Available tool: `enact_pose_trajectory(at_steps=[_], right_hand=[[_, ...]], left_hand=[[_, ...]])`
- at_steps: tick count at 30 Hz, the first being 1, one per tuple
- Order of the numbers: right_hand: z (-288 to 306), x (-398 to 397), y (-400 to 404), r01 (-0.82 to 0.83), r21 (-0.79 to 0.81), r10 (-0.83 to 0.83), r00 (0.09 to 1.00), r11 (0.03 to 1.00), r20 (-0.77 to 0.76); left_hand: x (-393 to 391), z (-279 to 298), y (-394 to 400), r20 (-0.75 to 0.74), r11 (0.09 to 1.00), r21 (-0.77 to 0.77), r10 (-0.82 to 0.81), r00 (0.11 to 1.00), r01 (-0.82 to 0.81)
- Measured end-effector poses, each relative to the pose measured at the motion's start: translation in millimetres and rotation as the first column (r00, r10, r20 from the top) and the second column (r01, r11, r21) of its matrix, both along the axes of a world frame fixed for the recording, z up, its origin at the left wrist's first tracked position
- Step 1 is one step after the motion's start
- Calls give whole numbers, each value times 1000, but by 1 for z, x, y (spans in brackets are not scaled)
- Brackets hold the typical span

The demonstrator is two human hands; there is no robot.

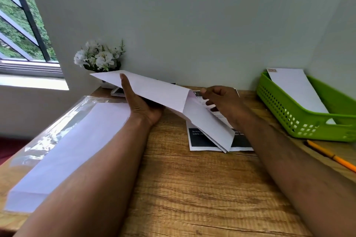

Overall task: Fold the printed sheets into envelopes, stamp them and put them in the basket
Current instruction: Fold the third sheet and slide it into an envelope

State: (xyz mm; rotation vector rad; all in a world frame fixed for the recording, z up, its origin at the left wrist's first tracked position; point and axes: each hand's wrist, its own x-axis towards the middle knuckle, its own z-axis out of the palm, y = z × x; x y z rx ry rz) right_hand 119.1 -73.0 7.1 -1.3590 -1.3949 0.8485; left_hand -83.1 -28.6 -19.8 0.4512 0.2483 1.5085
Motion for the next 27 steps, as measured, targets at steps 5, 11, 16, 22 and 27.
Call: enact_pose_trajectory(at_steps=[5, 11, 16, 22, 27], right_hand=[[8, 40, -6, -298, -298, 300, 953, 907, -42], [5, 10, -8, -320, -82, 274, 897, 944, -346], [8, 1, -9, -441, -51, 404, 857, 896, -320], [5, 20, -10, -457, -91, 456, 889, 885, -36], [-9, -12, -6, -207, 230, 145, 955, 951, 260]], left_hand=[[-6, -2, 5, 30, 1000, -9, 20, 999, -20], [-5, -5, 9, 20, 1000, 3, -15, 1000, 14], [-8, -6, 9, 60, 1000, -18, -16, 998, 17], [-6, -6, 8, 58, 1000, -26, -6, 998, 8], [5, -5, 0, -26, 995, 10, -100, 995, 101]])
